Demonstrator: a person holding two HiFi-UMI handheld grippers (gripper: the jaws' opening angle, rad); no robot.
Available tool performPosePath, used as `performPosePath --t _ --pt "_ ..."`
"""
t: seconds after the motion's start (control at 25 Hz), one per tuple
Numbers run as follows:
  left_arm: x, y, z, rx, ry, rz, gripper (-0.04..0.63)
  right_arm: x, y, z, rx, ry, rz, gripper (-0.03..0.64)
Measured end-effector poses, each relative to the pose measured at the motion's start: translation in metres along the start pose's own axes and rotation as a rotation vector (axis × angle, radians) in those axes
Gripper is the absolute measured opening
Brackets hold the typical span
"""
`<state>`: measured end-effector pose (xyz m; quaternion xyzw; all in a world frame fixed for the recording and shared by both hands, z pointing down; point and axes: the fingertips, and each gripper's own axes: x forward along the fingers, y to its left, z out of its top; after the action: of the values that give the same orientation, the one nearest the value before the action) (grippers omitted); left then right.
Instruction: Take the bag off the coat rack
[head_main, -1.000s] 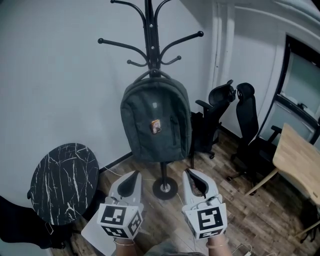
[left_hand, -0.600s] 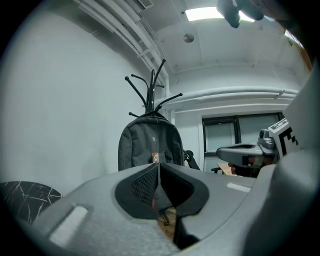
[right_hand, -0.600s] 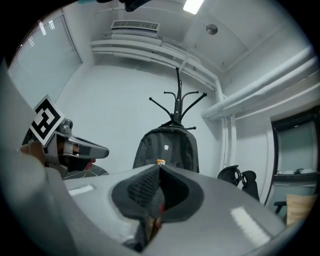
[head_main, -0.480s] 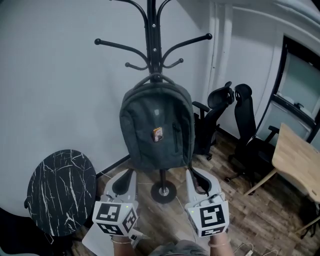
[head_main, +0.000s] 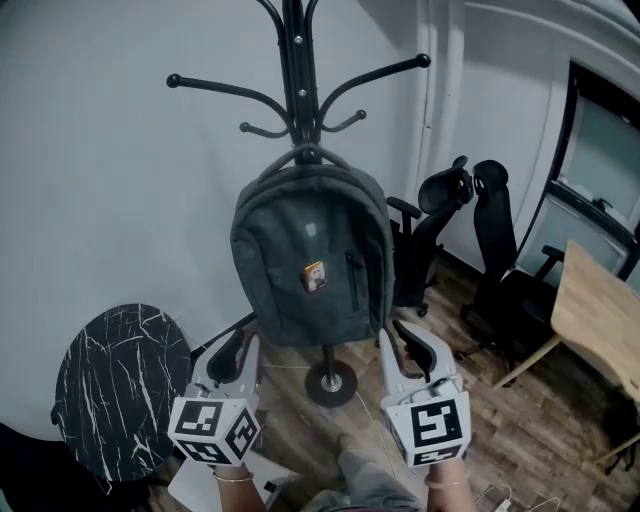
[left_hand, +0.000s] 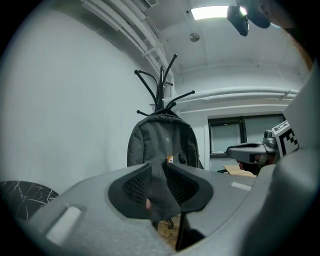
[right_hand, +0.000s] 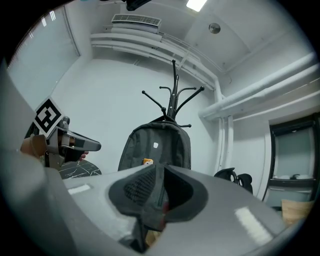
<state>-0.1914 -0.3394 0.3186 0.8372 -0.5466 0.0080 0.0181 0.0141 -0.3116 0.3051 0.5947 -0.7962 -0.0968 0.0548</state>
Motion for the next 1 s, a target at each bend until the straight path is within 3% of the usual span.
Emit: performPosePath --t 0.48,1.0 --pt "0.045 0.035 0.004 -0.001 0.003 0.057 0.125 0.057 -0.031 -0.012 -0.026 0.012 0.006 0.121" --pt "0.088 0.052 -0.001 -0.023 0.025 0.055 0.174 0.099 -0.060 -0.028 -0.053 0.042 0.003 0.186"
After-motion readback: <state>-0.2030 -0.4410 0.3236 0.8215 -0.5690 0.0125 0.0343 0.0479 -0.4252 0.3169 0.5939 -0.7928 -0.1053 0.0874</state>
